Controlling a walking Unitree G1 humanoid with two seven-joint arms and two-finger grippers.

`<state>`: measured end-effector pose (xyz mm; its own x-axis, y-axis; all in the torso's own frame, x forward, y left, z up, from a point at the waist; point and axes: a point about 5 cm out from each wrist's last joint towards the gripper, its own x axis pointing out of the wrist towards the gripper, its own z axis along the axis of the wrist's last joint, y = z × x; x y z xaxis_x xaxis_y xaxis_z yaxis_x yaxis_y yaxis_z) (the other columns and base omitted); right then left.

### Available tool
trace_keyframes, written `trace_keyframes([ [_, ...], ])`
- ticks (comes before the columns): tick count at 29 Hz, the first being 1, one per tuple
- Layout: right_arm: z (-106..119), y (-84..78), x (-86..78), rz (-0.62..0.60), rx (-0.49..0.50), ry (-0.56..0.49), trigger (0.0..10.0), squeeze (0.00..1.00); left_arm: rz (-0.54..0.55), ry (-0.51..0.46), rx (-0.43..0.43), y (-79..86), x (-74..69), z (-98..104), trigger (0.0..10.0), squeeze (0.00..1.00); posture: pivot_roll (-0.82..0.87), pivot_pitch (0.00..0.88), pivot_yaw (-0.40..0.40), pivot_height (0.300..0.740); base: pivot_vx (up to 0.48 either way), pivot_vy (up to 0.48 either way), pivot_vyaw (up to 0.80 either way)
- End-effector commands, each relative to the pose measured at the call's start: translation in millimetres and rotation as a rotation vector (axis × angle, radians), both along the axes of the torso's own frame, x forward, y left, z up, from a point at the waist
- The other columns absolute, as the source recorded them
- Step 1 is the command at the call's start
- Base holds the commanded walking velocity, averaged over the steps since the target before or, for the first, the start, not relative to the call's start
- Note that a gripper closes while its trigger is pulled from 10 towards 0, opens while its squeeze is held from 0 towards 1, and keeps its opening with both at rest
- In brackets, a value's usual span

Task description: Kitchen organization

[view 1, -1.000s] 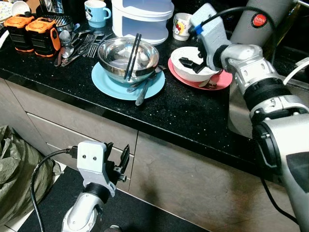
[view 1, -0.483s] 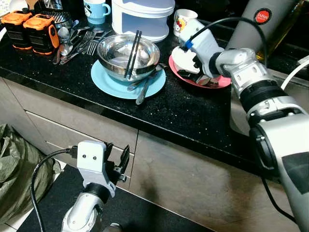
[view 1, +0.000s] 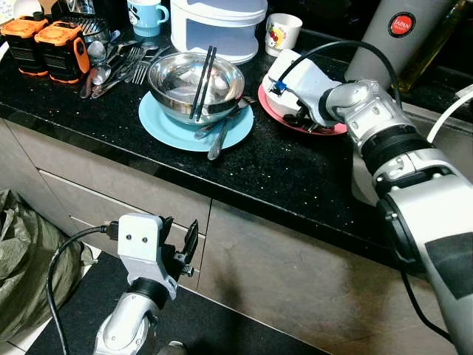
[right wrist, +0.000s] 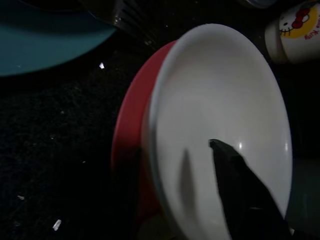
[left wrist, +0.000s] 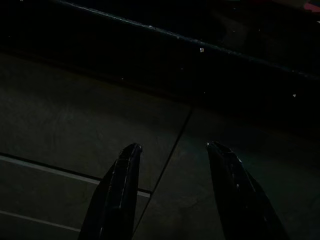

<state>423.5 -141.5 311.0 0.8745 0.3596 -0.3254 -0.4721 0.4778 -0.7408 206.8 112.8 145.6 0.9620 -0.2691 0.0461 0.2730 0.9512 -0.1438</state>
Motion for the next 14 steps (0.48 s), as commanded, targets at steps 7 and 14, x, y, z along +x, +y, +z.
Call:
trace_keyframes([
  [7,-1.0,-0.2,-0.7,0.011,0.031,0.035,0.0,0.0,0.003,0.012,-0.006,-0.5,-1.1,-1.4,10.0,0.0,0.13,0.107,-0.112,0.74,0.0,0.0,0.0],
  [14,-2.0,2.9,-1.9,0.052,0.024,0.054,0.0,0.0,0.004,0.013,-0.006,-0.1,-0.3,-1.6,10.0,0.0,0.13,0.11,-0.113,0.74,0.0,0.0,0.0],
])
